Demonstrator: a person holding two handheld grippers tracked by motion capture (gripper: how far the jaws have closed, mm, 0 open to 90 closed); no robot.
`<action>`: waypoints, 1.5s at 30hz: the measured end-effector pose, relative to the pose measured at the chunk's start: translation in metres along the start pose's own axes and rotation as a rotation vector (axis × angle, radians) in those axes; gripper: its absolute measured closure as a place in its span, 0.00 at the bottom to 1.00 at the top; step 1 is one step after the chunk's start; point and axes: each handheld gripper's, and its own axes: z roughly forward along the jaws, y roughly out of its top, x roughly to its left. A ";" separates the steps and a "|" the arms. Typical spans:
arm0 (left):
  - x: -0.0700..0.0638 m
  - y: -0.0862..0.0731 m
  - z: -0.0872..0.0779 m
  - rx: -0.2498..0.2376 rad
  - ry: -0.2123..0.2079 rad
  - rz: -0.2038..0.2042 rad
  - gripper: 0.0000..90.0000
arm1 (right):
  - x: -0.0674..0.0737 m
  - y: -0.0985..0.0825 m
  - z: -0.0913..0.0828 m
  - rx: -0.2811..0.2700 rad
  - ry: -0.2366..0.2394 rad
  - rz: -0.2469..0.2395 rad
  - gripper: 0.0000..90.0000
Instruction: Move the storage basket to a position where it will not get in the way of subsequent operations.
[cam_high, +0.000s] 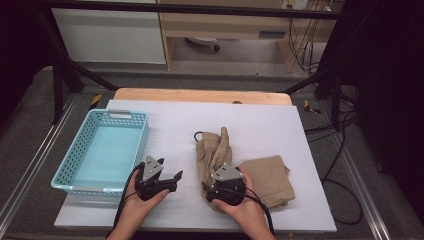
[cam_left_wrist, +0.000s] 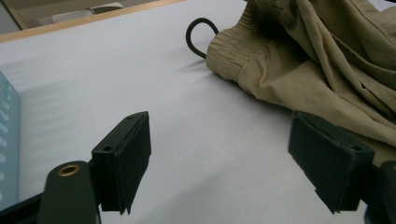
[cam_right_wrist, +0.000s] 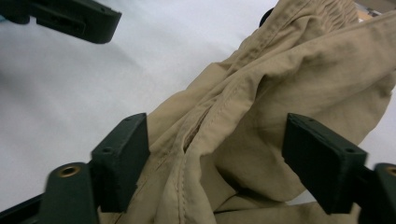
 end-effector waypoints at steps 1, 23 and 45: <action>0.000 0.000 0.000 0.000 0.000 0.000 0.23 | -0.001 0.001 -0.001 -0.005 -0.001 0.007 0.23; -0.001 -0.001 0.001 0.006 -0.003 0.001 0.23 | -0.026 0.009 -0.020 -0.153 -0.036 0.130 0.17; -0.001 0.000 0.002 0.012 -0.009 -0.005 0.24 | -0.046 0.006 -0.027 -0.146 -0.094 0.191 0.21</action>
